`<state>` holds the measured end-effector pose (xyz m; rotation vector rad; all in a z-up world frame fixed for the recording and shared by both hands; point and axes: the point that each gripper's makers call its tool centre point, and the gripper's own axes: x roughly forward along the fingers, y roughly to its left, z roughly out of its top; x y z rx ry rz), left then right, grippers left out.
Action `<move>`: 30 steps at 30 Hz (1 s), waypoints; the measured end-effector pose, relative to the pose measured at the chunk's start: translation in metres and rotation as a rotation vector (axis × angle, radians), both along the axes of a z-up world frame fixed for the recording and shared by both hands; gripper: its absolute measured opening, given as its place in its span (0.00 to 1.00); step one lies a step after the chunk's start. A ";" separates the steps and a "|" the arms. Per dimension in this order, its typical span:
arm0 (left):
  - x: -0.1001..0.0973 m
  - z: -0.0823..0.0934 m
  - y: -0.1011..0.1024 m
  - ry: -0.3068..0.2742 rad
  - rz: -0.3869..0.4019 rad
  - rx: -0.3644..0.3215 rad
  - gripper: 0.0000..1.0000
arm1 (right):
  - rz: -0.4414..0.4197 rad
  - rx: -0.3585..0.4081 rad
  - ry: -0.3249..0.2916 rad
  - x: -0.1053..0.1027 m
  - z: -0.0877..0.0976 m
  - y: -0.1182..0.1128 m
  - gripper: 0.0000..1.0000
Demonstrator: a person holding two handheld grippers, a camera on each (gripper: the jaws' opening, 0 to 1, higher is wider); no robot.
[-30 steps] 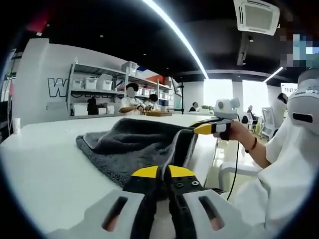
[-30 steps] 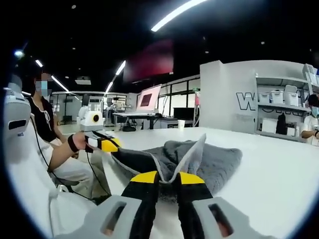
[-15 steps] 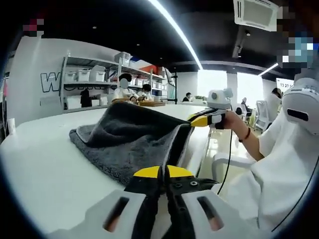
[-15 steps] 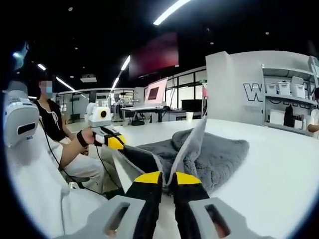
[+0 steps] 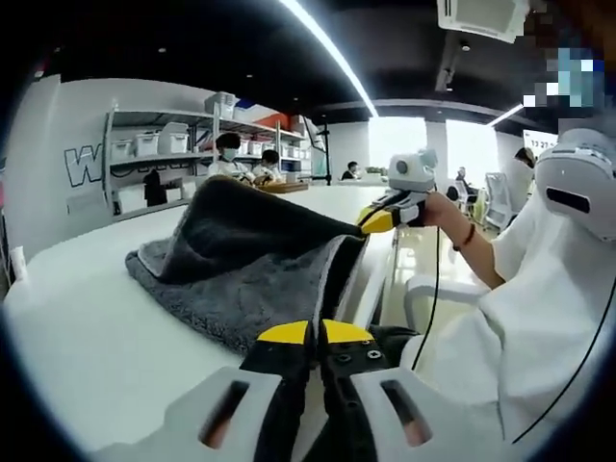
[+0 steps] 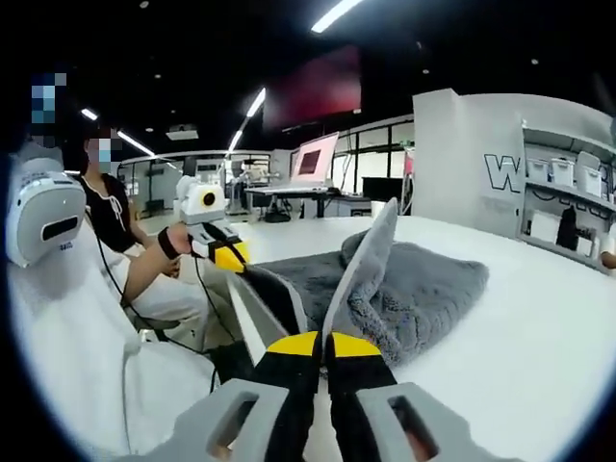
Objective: Open the folded towel by lifting each exposed corner and separating the folded layers until the towel lies flat within the target outline without major curled edges
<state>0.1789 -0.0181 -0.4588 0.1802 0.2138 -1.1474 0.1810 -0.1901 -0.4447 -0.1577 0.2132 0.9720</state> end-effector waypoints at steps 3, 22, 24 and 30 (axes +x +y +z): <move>-0.005 -0.001 -0.001 -0.025 -0.030 0.029 0.04 | -0.001 -0.011 0.002 -0.001 0.000 -0.001 0.00; 0.005 -0.007 0.011 0.005 0.028 0.059 0.03 | 0.072 -0.132 0.010 -0.012 -0.017 0.007 0.00; 0.008 -0.006 0.011 -0.002 0.045 0.055 0.03 | 0.072 -0.130 0.018 -0.012 -0.018 0.007 0.00; 0.015 -0.007 0.014 0.010 0.075 0.028 0.03 | 0.088 -0.141 0.012 -0.014 -0.020 0.009 0.00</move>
